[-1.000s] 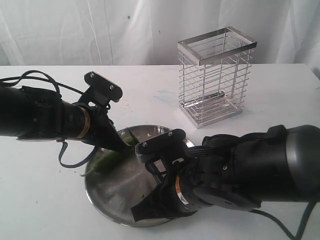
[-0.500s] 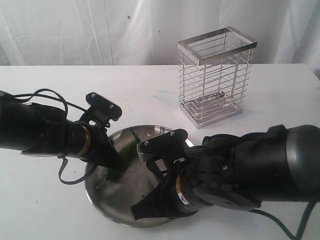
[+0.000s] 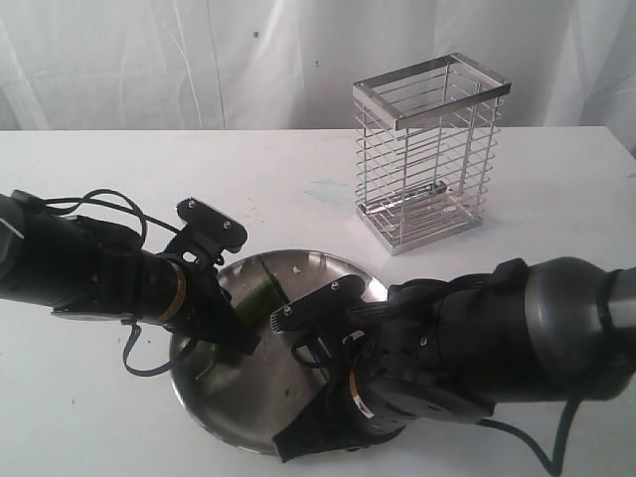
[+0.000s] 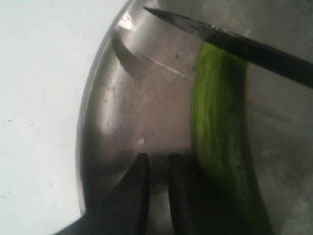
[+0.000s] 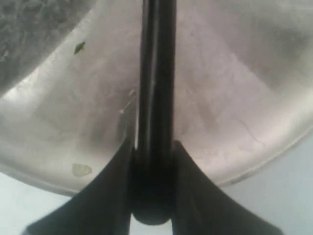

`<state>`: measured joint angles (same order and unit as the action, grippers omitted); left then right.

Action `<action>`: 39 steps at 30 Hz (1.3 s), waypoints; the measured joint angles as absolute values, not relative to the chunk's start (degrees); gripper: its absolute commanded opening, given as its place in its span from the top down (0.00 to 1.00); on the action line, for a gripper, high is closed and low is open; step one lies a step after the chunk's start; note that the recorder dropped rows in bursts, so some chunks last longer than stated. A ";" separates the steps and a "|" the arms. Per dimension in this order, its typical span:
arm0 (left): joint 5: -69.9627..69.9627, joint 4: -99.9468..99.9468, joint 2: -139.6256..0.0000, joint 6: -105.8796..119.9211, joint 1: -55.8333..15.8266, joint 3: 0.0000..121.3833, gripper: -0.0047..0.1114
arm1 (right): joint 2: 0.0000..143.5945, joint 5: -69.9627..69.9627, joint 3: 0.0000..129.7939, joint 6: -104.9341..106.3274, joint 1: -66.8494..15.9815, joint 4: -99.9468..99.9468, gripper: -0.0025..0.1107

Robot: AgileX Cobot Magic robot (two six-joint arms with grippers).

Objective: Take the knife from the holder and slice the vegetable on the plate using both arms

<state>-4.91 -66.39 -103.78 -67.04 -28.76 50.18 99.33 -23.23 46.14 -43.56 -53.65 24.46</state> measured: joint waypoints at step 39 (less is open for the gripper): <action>-4.99 -66.25 -103.78 -67.04 -28.76 50.18 0.78 | 99.46 -42.82 54.79 -19.94 -50.45 22.97 0.98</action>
